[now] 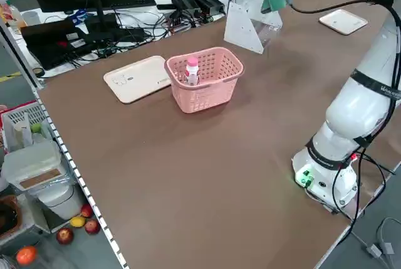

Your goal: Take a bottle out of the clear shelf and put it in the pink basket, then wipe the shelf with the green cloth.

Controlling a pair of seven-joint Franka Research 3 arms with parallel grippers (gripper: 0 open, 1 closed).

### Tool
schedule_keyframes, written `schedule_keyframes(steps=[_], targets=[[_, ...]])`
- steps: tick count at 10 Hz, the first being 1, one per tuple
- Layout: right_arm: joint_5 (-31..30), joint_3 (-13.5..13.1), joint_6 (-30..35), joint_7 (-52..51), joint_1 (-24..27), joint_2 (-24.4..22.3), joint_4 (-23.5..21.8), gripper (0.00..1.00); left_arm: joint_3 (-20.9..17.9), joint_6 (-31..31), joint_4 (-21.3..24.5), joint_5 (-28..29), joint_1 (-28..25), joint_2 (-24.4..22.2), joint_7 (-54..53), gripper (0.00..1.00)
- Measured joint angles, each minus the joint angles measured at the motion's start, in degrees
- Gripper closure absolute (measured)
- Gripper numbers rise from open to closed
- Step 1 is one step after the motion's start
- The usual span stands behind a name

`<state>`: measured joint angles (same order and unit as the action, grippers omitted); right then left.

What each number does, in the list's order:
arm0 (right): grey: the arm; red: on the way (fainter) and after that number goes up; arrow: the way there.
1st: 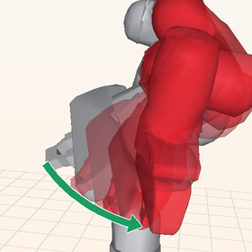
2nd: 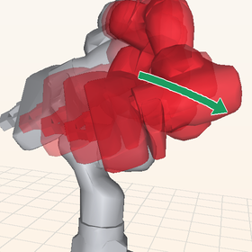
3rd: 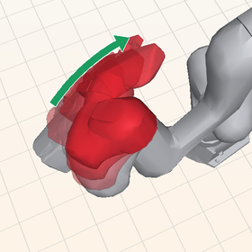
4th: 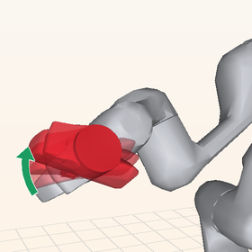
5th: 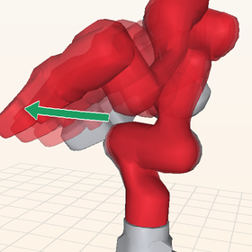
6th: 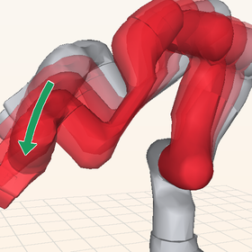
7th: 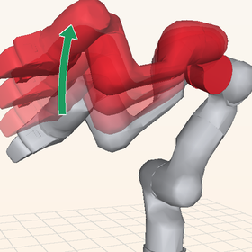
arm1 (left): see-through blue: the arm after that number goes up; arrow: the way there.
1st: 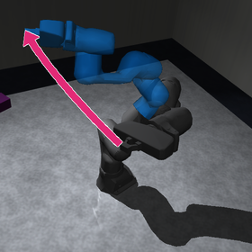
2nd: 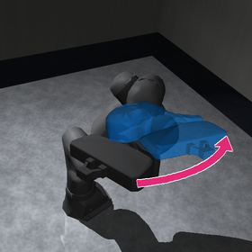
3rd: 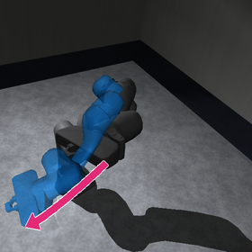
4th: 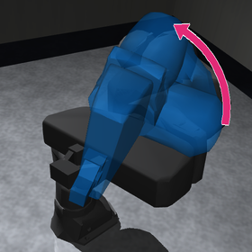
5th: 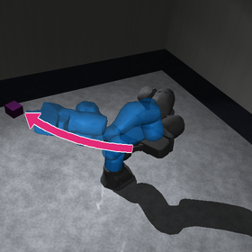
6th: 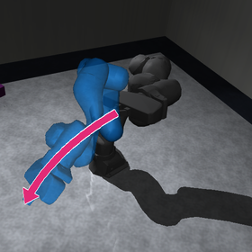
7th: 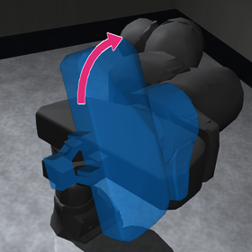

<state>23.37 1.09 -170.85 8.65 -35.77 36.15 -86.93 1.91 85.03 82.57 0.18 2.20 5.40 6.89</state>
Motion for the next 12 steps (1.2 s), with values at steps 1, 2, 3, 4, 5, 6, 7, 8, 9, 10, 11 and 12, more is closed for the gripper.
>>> schedule_keyframes(steps=[1, 2, 3, 4, 5, 6, 7, 8, 9, 10, 11, 12], targets=[[0.0, -0.2, -0.1, 0.0, -0.1, 0.6, 1.0, 0.96, 0.1, 0.0, 0.0, 1.1, 0.7, 0.1, -0.1, 0.00], [0.0, -0.6, -0.1, 0.0, -0.1, 0.8, 1.9, 0.96, 0.4, 0.0, 0.0, 1.8, 1.8, 0.2, -0.1, 0.00], [0.0, -0.9, -0.3, 0.0, -0.1, 1.2, 2.4, 0.96, 0.7, 0.0, -0.2, 2.0, 2.4, 0.2, -0.1, 0.00], [0.0, -1.0, -0.7, 0.0, -0.1, 1.7, 2.9, 0.96, 1.1, 0.0, -0.4, 2.0, 2.5, 0.2, -0.1, 0.00], [0.0, -1.3, -1.1, 0.0, -0.1, 2.1, 3.4, 0.96, 1.3, 0.0, -0.5, 2.0, 2.5, 0.2, -0.1, 0.00], [0.0, -1.7, -1.2, 0.0, -0.1, 2.4, 4.1, 0.96, 1.4, 0.0, -0.6, 2.0, 2.5, 0.2, -0.1, 0.00], [0.0, -2.3, -1.2, 0.0, -0.1, 2.6, 4.9, 0.96, 1.5, 0.0, -0.7, 2.0, 2.5, 0.2, -0.1, 0.00], [0.0, -2.9, -1.2, 0.0, -0.1, 2.9, 5.5, 0.96, 1.5, 0.0, -0.7, 2.0, 2.5, 0.2, -0.1, 0.00], [0.0, -3.2, -1.3, 0.0, -0.1, 3.3, 5.7, 0.96, 1.5, 0.0, -0.8, 2.0, 2.4, 0.2, -0.1, 0.00], [0.0, -3.5, -1.6, 0.0, -0.1, 3.7, 5.7, 0.96, 1.5, 0.2, -0.9, 2.0, 2.2, 0.2, -0.1, 0.00], [0.0, -3.5, -2.4, 0.0, -0.1, 4.5, 5.8, 0.96, 1.5, 0.3, -1.1, 2.0, 2.0, 0.2, -0.1, 0.00], [0.0, -3.5, -3.6, 0.0, -0.1, 5.5, 5.8, 0.96, 1.5, 0.3, -1.1, 2.0, 1.9, 0.2, -0.1, 0.00]])
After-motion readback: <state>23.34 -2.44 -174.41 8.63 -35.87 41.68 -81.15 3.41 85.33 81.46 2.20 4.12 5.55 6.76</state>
